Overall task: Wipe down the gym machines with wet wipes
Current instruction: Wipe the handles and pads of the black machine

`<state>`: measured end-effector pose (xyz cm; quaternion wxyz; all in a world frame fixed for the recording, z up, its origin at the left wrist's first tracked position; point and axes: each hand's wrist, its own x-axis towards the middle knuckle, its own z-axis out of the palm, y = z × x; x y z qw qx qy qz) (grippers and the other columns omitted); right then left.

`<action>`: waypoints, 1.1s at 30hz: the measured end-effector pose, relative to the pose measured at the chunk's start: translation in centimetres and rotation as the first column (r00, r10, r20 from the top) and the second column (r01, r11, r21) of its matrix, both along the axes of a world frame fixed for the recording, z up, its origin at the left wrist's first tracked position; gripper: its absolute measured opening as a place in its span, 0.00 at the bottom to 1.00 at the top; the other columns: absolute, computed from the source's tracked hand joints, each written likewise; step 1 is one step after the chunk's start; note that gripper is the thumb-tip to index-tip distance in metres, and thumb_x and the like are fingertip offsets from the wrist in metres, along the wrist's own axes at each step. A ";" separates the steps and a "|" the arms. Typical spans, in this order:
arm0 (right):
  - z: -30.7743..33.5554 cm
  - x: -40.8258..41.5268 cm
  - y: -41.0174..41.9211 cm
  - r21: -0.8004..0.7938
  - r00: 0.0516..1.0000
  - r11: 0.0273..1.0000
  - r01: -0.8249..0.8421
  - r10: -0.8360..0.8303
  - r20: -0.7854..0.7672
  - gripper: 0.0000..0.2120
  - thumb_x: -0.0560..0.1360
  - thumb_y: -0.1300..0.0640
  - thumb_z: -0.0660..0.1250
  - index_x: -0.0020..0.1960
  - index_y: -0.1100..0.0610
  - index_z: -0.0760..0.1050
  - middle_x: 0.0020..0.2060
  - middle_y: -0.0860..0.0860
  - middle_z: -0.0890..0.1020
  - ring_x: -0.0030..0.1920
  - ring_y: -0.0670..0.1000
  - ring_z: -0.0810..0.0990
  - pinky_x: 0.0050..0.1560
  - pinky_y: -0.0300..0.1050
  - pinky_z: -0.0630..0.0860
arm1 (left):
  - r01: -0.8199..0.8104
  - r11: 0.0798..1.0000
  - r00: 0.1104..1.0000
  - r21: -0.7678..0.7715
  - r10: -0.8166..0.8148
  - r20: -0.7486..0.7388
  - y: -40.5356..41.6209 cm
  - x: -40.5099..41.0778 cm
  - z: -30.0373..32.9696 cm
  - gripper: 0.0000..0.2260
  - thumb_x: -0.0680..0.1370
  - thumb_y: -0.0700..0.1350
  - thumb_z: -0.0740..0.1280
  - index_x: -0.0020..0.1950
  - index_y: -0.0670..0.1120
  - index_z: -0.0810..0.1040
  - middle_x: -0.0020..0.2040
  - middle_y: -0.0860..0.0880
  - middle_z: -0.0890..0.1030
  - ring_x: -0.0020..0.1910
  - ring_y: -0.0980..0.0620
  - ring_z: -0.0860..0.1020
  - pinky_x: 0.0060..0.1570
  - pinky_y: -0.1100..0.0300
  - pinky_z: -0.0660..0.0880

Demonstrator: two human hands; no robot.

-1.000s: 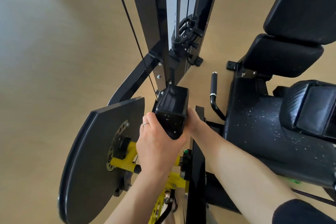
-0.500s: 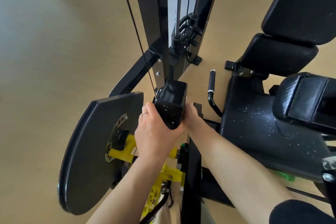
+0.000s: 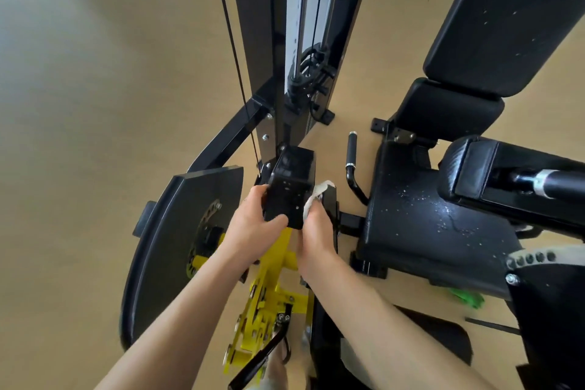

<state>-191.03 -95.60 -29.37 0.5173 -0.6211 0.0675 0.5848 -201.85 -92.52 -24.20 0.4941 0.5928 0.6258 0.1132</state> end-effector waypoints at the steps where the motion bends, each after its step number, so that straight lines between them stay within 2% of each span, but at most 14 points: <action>1: 0.8 -0.5 -0.4 0.012 0.998 1.000 -0.005 0.004 0.067 0.17 0.79 0.44 0.62 0.62 0.49 0.81 0.57 0.55 0.84 0.56 0.53 0.82 0.62 0.53 0.79 | -0.021 0.999 1.000 -0.039 0.022 0.022 0.3 -0.2 0.2 0.25 0.77 0.44 0.68 0.74 0.52 0.67 0.64 0.53 0.76 0.61 0.55 0.75 0.54 0.60 0.76; 4: 2.3 -2.4 -1.4 0.073 0.866 0.983 -0.167 0.111 0.487 0.16 0.86 0.46 0.56 0.72 0.43 0.70 0.66 0.46 0.78 0.66 0.46 0.76 0.67 0.42 0.71 | -0.112 0.978 0.982 -0.175 0.136 0.129 1.0 -0.5 0.7 0.14 0.81 0.43 0.59 0.66 0.52 0.75 0.59 0.49 0.80 0.53 0.53 0.78 0.49 0.60 0.75; 7: 1.6 -4.1 -1.9 0.077 0.620 0.964 -0.256 0.102 0.778 0.26 0.87 0.49 0.54 0.83 0.47 0.53 0.77 0.47 0.68 0.76 0.46 0.67 0.71 0.35 0.66 | -0.241 0.906 0.904 -0.348 0.341 0.260 1.8 -1.0 0.7 0.11 0.80 0.48 0.62 0.47 0.55 0.84 0.57 0.48 0.83 0.55 0.53 0.79 0.59 0.54 0.73; 10: 1.0 -4.4 -1.3 0.021 0.409 0.953 -0.303 0.110 0.906 0.26 0.87 0.53 0.54 0.83 0.44 0.49 0.82 0.50 0.59 0.79 0.44 0.57 0.70 0.25 0.58 | -0.209 0.892 0.881 -0.400 0.349 0.319 1.9 -1.5 0.9 0.16 0.85 0.51 0.53 0.51 0.54 0.81 0.54 0.55 0.82 0.51 0.59 0.78 0.59 0.58 0.68; 12: 1.0 -4.3 -1.0 -0.036 0.211 0.927 -0.373 0.123 0.970 0.25 0.87 0.56 0.54 0.83 0.48 0.54 0.83 0.52 0.54 0.82 0.50 0.53 0.75 0.38 0.63 | -0.168 0.909 0.894 -0.381 0.304 0.330 1.8 -1.7 1.0 0.20 0.87 0.54 0.47 0.59 0.52 0.77 0.53 0.56 0.81 0.52 0.61 0.77 0.59 0.59 0.67; 14: 0.4 -3.6 -1.0 -0.236 -0.150 0.881 -0.411 0.190 0.970 0.26 0.85 0.57 0.56 0.82 0.56 0.56 0.82 0.57 0.55 0.82 0.60 0.53 0.76 0.55 0.67 | -0.168 0.907 0.889 -0.387 0.309 0.337 1.8 -1.8 0.8 0.23 0.87 0.56 0.45 0.65 0.49 0.76 0.56 0.53 0.81 0.53 0.60 0.78 0.60 0.59 0.68; 16: -0.4 -1.6 -1.4 -0.458 -0.468 0.773 -0.438 0.239 0.851 0.29 0.85 0.56 0.58 0.83 0.60 0.53 0.82 0.61 0.53 0.81 0.64 0.51 0.77 0.61 0.65 | -0.158 0.905 0.890 -0.395 0.304 0.340 2.1 -1.9 0.5 0.25 0.86 0.58 0.45 0.67 0.47 0.76 0.57 0.51 0.81 0.54 0.59 0.78 0.61 0.59 0.69; 18: -0.9 0.9 -1.6 -0.564 -0.642 0.671 -0.481 0.168 0.748 0.32 0.85 0.54 0.60 0.84 0.59 0.49 0.83 0.60 0.51 0.82 0.66 0.49 0.78 0.62 0.61 | -0.150 0.908 0.893 -0.392 0.295 0.340 2.3 -2.0 0.3 0.26 0.86 0.58 0.44 0.65 0.48 0.78 0.56 0.52 0.82 0.54 0.59 0.79 0.59 0.62 0.71; 21: -1.3 3.3 -1.5 -0.639 -0.774 0.561 -0.525 -0.003 0.633 0.36 0.84 0.56 0.63 0.84 0.58 0.47 0.83 0.60 0.49 0.81 0.67 0.49 0.78 0.64 0.59 | -0.171 0.899 0.888 -0.403 0.318 0.333 2.5 -2.0 -0.3 0.27 0.86 0.58 0.44 0.57 0.49 0.80 0.52 0.52 0.83 0.53 0.58 0.80 0.51 0.63 0.73; 24: -1.9 3.6 -1.3 -0.665 -0.831 0.531 -0.525 -0.150 0.536 0.31 0.85 0.57 0.57 0.84 0.56 0.48 0.83 0.58 0.51 0.81 0.65 0.51 0.80 0.61 0.55 | -0.207 0.883 0.886 -0.421 0.352 0.303 2.8 -1.9 -0.4 0.26 0.86 0.59 0.45 0.53 0.50 0.81 0.51 0.49 0.85 0.53 0.54 0.82 0.48 0.61 0.74; 27: -2.8 3.5 -1.9 -0.720 -0.865 0.479 -0.501 -0.280 0.416 0.26 0.86 0.62 0.48 0.84 0.57 0.49 0.83 0.57 0.53 0.82 0.61 0.52 0.80 0.57 0.55 | -0.240 0.872 0.881 -0.426 0.380 0.280 3.0 -2.2 -0.3 0.30 0.83 0.63 0.48 0.65 0.45 0.79 0.59 0.44 0.83 0.59 0.49 0.81 0.64 0.52 0.75; 29: -2.7 3.9 -1.7 -0.743 -0.874 0.464 -0.482 -0.315 0.369 0.27 0.86 0.61 0.49 0.84 0.56 0.48 0.83 0.56 0.52 0.82 0.60 0.52 0.80 0.55 0.55 | -0.230 0.873 0.885 -0.431 0.372 0.281 2.9 -2.4 -0.3 0.33 0.81 0.66 0.48 0.69 0.45 0.77 0.61 0.44 0.82 0.61 0.48 0.80 0.69 0.47 0.72; 31: -2.2 4.7 -1.5 -0.766 -0.871 0.434 -0.474 -0.360 0.334 0.28 0.85 0.61 0.50 0.84 0.57 0.47 0.83 0.57 0.51 0.82 0.60 0.52 0.81 0.54 0.55 | -0.236 0.860 0.883 -0.452 0.384 0.271 2.8 -2.5 -0.4 0.32 0.81 0.66 0.48 0.68 0.46 0.77 0.61 0.45 0.82 0.61 0.48 0.80 0.70 0.46 0.70; 33: -1.8 6.0 -1.4 -0.784 -0.856 0.405 -0.471 -0.426 0.293 0.27 0.86 0.62 0.48 0.84 0.59 0.47 0.83 0.58 0.52 0.82 0.60 0.53 0.81 0.54 0.55 | -0.240 0.859 0.882 -0.453 0.387 0.267 2.6 -2.4 -0.3 0.27 0.83 0.64 0.48 0.59 0.50 0.80 0.60 0.45 0.82 0.61 0.48 0.80 0.70 0.46 0.70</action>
